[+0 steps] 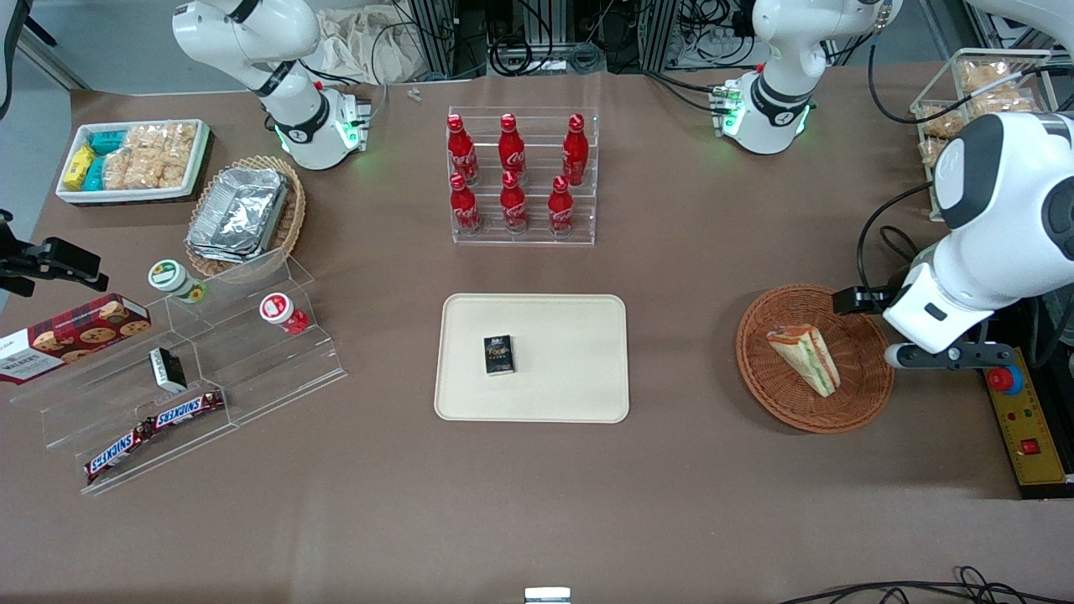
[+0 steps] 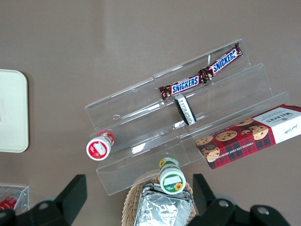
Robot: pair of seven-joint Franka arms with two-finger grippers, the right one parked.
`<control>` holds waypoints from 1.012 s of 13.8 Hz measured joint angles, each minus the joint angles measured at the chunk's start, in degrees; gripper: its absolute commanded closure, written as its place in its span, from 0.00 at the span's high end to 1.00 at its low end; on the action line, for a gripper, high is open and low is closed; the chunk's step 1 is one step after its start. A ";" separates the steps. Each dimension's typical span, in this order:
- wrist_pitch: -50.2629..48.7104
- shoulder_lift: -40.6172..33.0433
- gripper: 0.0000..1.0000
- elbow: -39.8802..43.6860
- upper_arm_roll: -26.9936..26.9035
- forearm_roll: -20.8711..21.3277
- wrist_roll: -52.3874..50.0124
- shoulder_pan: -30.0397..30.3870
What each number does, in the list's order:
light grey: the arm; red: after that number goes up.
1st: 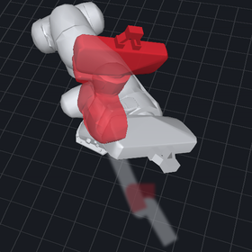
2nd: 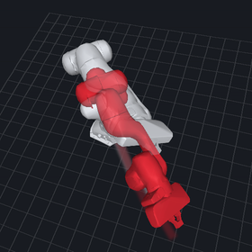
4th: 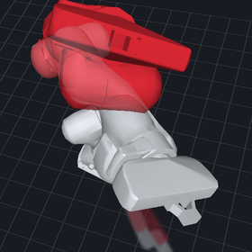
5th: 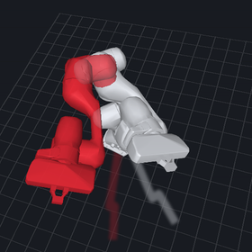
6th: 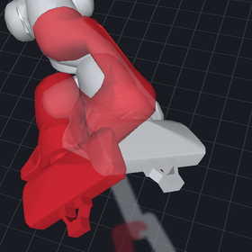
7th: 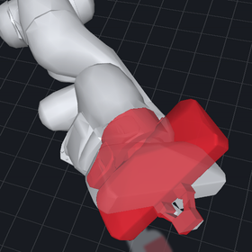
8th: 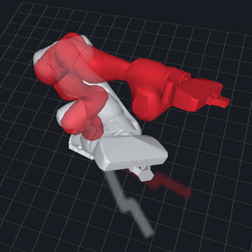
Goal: Place sandwich from basket to tray
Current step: 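Move the left gripper over the sandwich in the wicker basket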
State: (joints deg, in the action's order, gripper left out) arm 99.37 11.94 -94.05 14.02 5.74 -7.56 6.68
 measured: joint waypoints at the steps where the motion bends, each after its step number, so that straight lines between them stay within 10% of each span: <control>1: -0.06 0.21 1.00 0.10 0.00 0.00 0.00 0.00; 14: 5.53 1.87 1.00 -9.18 -0.81 -0.02 -37.84 0.11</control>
State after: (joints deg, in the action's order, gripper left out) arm 104.90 13.81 -103.23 13.21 5.72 -45.40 6.80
